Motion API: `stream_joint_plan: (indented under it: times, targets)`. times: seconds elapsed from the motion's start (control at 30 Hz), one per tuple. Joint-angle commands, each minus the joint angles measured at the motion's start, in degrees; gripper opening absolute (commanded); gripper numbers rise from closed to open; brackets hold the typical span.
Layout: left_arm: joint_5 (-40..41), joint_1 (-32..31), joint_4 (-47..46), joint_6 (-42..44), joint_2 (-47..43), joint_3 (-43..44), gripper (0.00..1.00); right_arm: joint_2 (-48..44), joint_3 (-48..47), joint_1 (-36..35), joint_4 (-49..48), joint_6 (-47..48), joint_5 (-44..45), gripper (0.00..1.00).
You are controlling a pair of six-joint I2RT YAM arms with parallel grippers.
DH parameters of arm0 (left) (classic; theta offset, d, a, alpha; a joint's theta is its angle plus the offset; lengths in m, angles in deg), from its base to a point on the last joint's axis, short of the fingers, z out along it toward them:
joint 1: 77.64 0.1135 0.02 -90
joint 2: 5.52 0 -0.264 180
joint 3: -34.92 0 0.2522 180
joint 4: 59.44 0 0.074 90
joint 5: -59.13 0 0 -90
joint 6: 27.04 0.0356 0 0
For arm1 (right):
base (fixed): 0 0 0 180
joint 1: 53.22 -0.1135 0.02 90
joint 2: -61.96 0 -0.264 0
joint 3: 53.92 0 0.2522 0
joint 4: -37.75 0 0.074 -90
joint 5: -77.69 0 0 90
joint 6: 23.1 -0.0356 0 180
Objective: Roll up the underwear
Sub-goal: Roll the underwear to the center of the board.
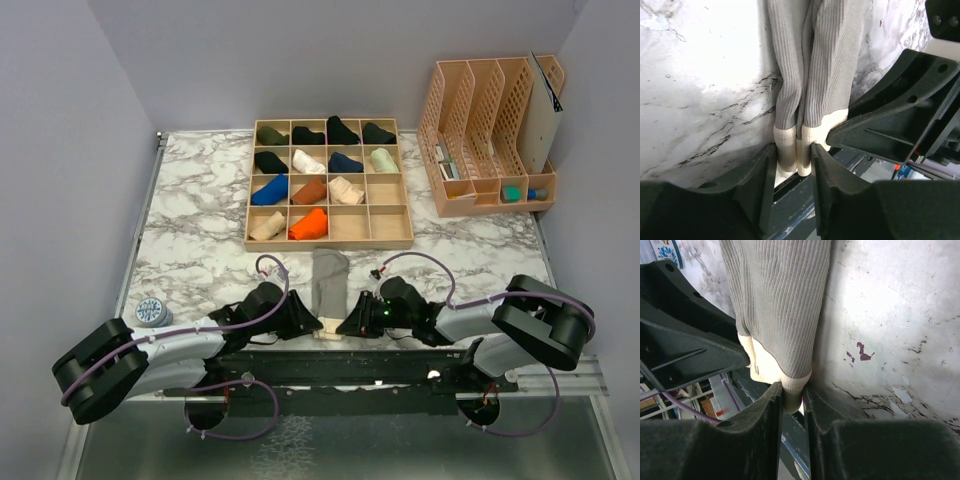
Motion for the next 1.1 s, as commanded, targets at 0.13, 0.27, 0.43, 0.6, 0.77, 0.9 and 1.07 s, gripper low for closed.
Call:
stream_joint_plan:
  times: [0.13,0.27,0.43,0.6,0.77,0.9,1.07]
  targets:
    - [4.73,-0.75,6.35,3.17,1.8,0.1,0.29,-0.17,2.32,-0.28,2.98,5.38,-0.27,0.39]
    - [4.91,-0.75,6.18,3.55,1.01,-0.25,0.21,-3.3,0.42,-0.28,6.78,10.23,0.45,0.48]
    - [4.99,-0.75,7.1,5.47,-0.36,0.57,0.11,-6.12,-2.09,-0.26,13.56,14.95,4.31,0.53]
    - [6.1,-0.69,17.9,10.4,-1.84,5.83,0.0,-15.52,-2.19,-0.27,14.69,26.56,10.35,0.59]
    - [4.92,0.5,26.79,15.32,-2.26,10.56,0.0,-24.52,-0.43,-0.6,6.65,46.57,11.24,0.79]
    - [1.84,2.88,29.15,15.67,-3.82,10.79,0.0,-24.51,0.28,-3.88,0.99,69.73,8.19,0.84]
    - [-4.99,9.21,29.76,15.57,-5.85,10.15,0.0,-19.81,4.91,-12.41,-6.3,98.16,18.45,0.81]
